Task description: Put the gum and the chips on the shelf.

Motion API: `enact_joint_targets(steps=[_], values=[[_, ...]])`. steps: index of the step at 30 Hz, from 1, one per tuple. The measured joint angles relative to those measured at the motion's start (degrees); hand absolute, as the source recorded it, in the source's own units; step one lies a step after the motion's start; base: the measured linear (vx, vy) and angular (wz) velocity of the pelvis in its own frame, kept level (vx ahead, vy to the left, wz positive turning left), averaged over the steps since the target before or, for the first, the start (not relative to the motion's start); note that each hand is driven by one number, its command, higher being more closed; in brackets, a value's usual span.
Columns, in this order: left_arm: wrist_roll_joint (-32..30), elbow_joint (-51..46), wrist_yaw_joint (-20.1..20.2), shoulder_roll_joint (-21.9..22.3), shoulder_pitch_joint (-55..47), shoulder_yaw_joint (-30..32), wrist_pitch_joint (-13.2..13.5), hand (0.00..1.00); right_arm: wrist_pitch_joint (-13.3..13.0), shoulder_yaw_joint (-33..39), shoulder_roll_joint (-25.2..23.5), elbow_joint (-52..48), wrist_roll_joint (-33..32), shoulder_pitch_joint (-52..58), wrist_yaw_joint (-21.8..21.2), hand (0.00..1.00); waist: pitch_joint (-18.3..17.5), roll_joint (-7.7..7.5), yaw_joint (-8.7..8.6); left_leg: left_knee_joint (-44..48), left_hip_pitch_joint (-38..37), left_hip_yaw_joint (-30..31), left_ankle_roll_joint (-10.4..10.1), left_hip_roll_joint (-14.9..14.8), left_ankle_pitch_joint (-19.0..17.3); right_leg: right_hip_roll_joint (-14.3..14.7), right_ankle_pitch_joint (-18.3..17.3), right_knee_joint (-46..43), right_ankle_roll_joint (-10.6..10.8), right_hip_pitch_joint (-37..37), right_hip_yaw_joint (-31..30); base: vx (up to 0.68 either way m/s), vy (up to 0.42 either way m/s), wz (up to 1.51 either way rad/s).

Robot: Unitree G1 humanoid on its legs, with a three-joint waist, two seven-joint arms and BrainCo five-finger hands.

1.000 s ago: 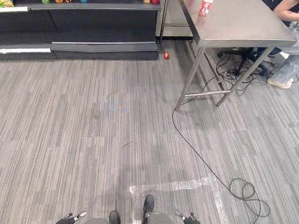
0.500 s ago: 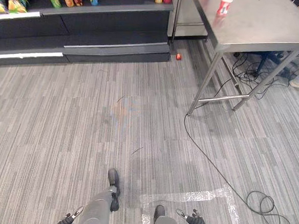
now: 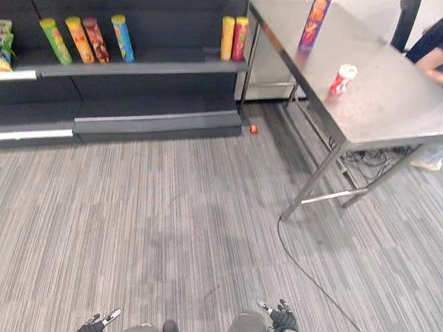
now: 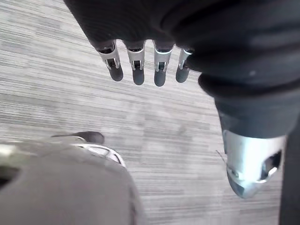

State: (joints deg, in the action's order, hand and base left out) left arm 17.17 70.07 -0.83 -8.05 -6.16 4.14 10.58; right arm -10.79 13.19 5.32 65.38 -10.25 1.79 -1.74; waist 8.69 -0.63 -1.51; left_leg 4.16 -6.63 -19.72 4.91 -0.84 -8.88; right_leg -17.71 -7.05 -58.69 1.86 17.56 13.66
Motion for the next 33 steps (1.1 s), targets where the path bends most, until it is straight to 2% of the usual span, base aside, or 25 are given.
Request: enact_joint_targets(steps=[2, 3, 4, 5, 6, 7, 9, 10, 11, 12, 14, 16, 17, 18, 20, 22, 24, 25, 26, 28, 29, 30, 31, 32, 33], values=[[-0.1, 0.3, 0.1, 0.2, 0.4, 0.6, 0.0, 0.00, 0.0, 0.0, 0.0, -0.4, -0.6, -0.1, -0.1, 0.00, 0.1, 0.06, -0.02, -1.2, -2.1, -0.1, -0.6, -0.1, -1.1, 1.8, -1.5, 7.3, -0.4, 2.4, 3.2, 0.29, -0.018, -0.02], [-0.3, 0.4, 0.2, 0.5, 0.5, 1.3, 0.0, 0.00, -0.1, 0.1, 0.0, -0.4, -1.8, -0.2, -0.2, 0.00, 0.2, 0.24, -0.09, -1.5, -3.2, -0.2, -1.3, -0.5, -2.4, 3.8, -1.4, 15.7, -0.2, 3.8, 4.0, 0.39, -0.102, 0.05], [-0.3, 0.6, 0.5, 1.1, 0.7, 2.5, -0.1, 0.00, -0.1, 0.4, 0.0, -0.4, -2.4, -0.3, -0.2, 0.00, 0.4, 0.75, -0.10, -1.9, -4.3, -0.1, -2.3, -1.3, -3.2, 6.2, -0.2, 26.7, 0.9, 4.2, 4.0, 0.35, -0.121, 0.07], [-0.4, 0.6, 0.7, 1.2, 0.7, 3.0, 0.0, 0.00, -0.1, 0.6, 0.0, -0.4, -2.6, -0.3, -0.2, 0.00, 0.5, 0.91, -0.09, -2.1, -4.8, 0.0, -2.9, -1.7, -3.5, 7.2, 0.5, 32.5, 1.9, 4.2, 3.6, 0.41, -0.156, 0.10], [-0.4, 0.6, 1.1, 1.4, 0.7, 3.6, 0.0, 0.00, -0.1, 1.2, -0.1, -0.3, -3.2, -0.3, -0.2, 0.00, 0.7, 1.03, -0.06, -2.2, -5.6, 0.2, -3.9, -2.2, -4.2, 8.2, 3.2, 40.1, 2.1, 4.1, 2.8, 0.46, -0.183, 0.17], [-0.5, 0.6, 1.3, 1.9, 0.8, 5.4, 0.0, 0.00, -0.1, 1.9, -0.3, -0.3, -3.2, 0.1, -0.3, 0.00, 1.0, 0.97, -0.10, -2.2, -7.2, 0.9, -5.7, -3.0, -5.4, 9.1, 8.2, 50.0, 2.3, 4.0, 1.0, 0.58, -0.262, 0.22], [-0.6, 0.6, 1.7, 2.5, 0.4, 7.6, -0.1, 0.00, 0.0, 2.3, -0.5, -0.3, -3.2, 1.4, -0.7, 0.00, 1.2, 0.45, -0.22, -2.3, -9.8, 2.4, -8.1, -4.0, -7.8, 8.8, 11.7, 52.9, 2.9, 3.2, -0.9, 0.50, -0.271, 0.35], [-0.7, 0.6, 1.8, 3.1, 0.4, 8.3, -0.1, 0.00, 0.2, 2.2, 0.0, -0.2, -2.9, 1.6, -0.8, 0.00, 1.7, 1.20, -0.18, -2.6, -11.1, 2.9, -8.6, -4.9, -8.3, 9.4, 13.9, 50.8, 2.5, 3.3, -0.9, 0.53, -0.306, 0.37], [-1.4, 0.7, 2.2, 4.2, 0.4, 9.9, -0.1, 0.00, 0.2, 2.3, 0.7, -0.3, -2.0, 1.8, -1.1, 0.00, 1.4, 2.69, -0.13, -2.5, -11.8, 3.2, -8.8, -6.4, -7.6, 10.1, 13.3, 45.3, 1.3, 5.0, -0.4, 0.52, -0.340, 0.15], [-2.1, 0.4, 2.4, 5.2, 0.4, 10.6, 0.1, 0.00, 0.2, 2.2, 1.1, -0.2, -1.4, 1.6, -1.3, 0.00, 1.4, 3.23, 0.01, -1.8, -11.8, 3.2, -9.4, -7.6, -5.2, 10.7, 9.9, 41.3, -1.3, 6.2, 0.2, 0.61, -0.419, 0.14], [-2.2, 0.3, 3.2, 5.4, 0.4, 11.9, -0.1, 0.00, 0.2, 2.2, 1.1, -0.2, -1.0, 1.7, -1.4, 0.00, 1.4, 3.37, -0.08, 1.4, -11.1, 5.4, -10.6, -9.5, -1.6, 11.2, 5.9, 38.3, -1.8, 5.4, 1.6, 0.49, -0.366, 0.20], [-2.1, -0.2, 3.9, 5.5, 0.4, 12.7, -0.1, 0.00, 0.3, 2.1, 1.2, 0.4, -1.0, 1.9, -1.4, 0.00, 1.3, 3.54, -0.05, 14.6, -6.2, 9.7, -12.4, -12.5, 0.6, 11.8, 2.6, 37.8, -2.2, 2.0, 3.5, 0.45, -0.303, 0.41], [-2.1, -0.7, 4.0, 5.5, 0.5, 13.7, -0.1, 0.00, 0.4, 1.8, 1.3, 0.7, -1.0, 2.1, -1.4, 0.00, 1.3, 3.52, -0.08, 26.8, -0.6, 12.9, -13.4, -14.2, 5.1, 11.9, 0.8, 37.9, -2.7, -0.8, 4.8, 0.37, -0.208, 0.36], [-1.7, -0.8, 4.0, 5.4, 0.6, 14.3, -0.2, 0.00, 0.4, 0.7, 1.8, 0.7, -1.0, 2.3, -1.4, 0.00, 1.7, 3.00, 0.17, 38.5, 4.4, 14.5, -13.9, -15.5, 7.9, 12.1, -0.6, 37.9, -3.4, -3.2, 5.2, 0.37, -0.168, 0.27], [0.3, -1.7, 3.8, 5.4, 0.3, 14.6, -0.7, 0.00, 0.3, -0.3, 2.0, 0.6, -1.1, 2.3, -1.3, 0.00, 1.7, 3.18, 0.25, 49.6, 10.0, 12.0, -13.0, -16.7, 7.1, 12.2, -2.6, 38.4, -4.3, -7.0, 5.1, 0.38, -0.080, 0.04], [0.7, -2.2, 3.6, 5.6, 0.1, 14.6, -0.7, 0.00, 0.3, -0.2, 2.0, 0.5, -1.2, 2.3, -1.3, 0.00, 1.8, 3.30, 0.30, 53.8, 14.3, 8.4, -11.6, -16.8, 4.5, 12.2, -3.8, 40.0, -3.5, -10.7, 4.8, 0.37, -0.020, -0.02], [0.8, -2.9, 3.6, 5.6, 0.1, 14.7, -0.6, 0.00, 0.4, -0.2, 1.9, 0.5, -1.5, 2.4, -1.3, 0.00, 1.8, 3.30, 0.62, 53.3, 18.6, 5.2, -10.7, -16.8, 1.1, 12.2, -4.2, 41.8, -2.8, -13.4, 4.0, 0.25, 0.051, -0.20], [1.5, -3.3, 3.4, 5.7, 0.4, 14.0, -0.4, 0.00, 0.4, -0.2, 2.0, 0.5, -1.8, 2.6, -1.2, 0.00, 1.8, 3.27, 1.75, 48.4, 20.8, 3.2, -10.6, -16.9, -0.6, 12.2, -4.5, 42.7, -2.3, -14.8, 2.3, 0.22, 0.085, -0.46], [2.2, -3.5, 3.4, 5.7, 0.3, 13.9, -0.3, 0.00, 0.4, -0.3, 2.0, 0.5, -2.1, 2.6, -1.2, 0.00, 1.8, 3.19, 1.98, 45.3, 21.4, 2.5, -10.5, -16.9, -0.7, 12.1, -4.6, 43.1, -2.1, -15.2, 1.5, 0.28, 0.142, -0.59], [2.6, -4.0, 3.3, 5.6, -0.2, 13.0, 0.2, 0.00, 0.4, -0.3, 1.6, -0.6, -2.4, 2.9, -1.0, 0.00, 1.8, 3.03, 2.06, 31.1, 21.6, 1.3, -10.2, -16.5, -0.5, 11.4, -5.4, 43.7, -0.8, -16.8, 0.2, 0.30, 0.216, -0.48], [2.7, -4.0, 3.2, 5.4, -0.3, 12.0, 0.6, 0.00, 0.4, -0.4, 1.5, -1.4, -2.6, 3.4, -0.8, 0.00, 1.7, 2.88, 1.95, 19.9, 21.2, 1.8, -9.8, -15.6, 1.2, 10.6, -6.3, 43.5, 0.6, -17.0, -1.2, 0.39, 0.369, -0.57], [2.7, -4.0, 3.1, 5.4, -0.4, 11.9, 0.6, 0.00, 0.2, -0.9, 1.5, -1.8, -2.7, 3.5, -0.8, 0.00, 1.7, 2.85, 1.85, 10.7, 21.3, 2.3, -10.3, -14.8, 3.4, 9.5, -7.1, 43.5, 1.9, -17.2, -2.8, 0.33, 0.353, -0.56], [2.7, -4.0, 3.1, 5.4, -0.4, 11.9, 0.6, 0.00, 0.1, -1.3, 1.6, -1.8, -2.7, 3.5, -0.7, 0.00, 1.7, 2.87, 1.86, 7.6, 21.6, 3.2, -10.7, -14.6, 4.4, 9.2, -7.5, 43.5, 2.5, -17.2, -3.9, 0.46, 0.487, -0.79], [2.7, -3.9, 3.2, 5.4, -0.7, 12.0, 0.7, 0.00, 0.1, -2.3, 1.9, -1.8, -2.7, 3.5, -0.6, 0.00, 1.6, 2.79, 1.87, 5.5, 22.6, 4.2, -11.5, -15.0, 6.8, 7.9, -8.5, 43.8, 4.1, -17.9, -6.7, 0.35, 0.383, -0.71], [2.7, -3.6, 3.2, 5.1, -1.0, 12.0, 0.7, 0.00, 0.1, -2.4, 1.8, -1.5, -2.7, 3.5, -0.6, 0.00, 1.4, 2.44, 1.89, 7.0, 22.6, 4.0, -12.1, -14.6, 9.2, 7.2, -8.9, 44.6, 4.8, -18.3, -8.0, 0.47, 0.510, -0.79]])
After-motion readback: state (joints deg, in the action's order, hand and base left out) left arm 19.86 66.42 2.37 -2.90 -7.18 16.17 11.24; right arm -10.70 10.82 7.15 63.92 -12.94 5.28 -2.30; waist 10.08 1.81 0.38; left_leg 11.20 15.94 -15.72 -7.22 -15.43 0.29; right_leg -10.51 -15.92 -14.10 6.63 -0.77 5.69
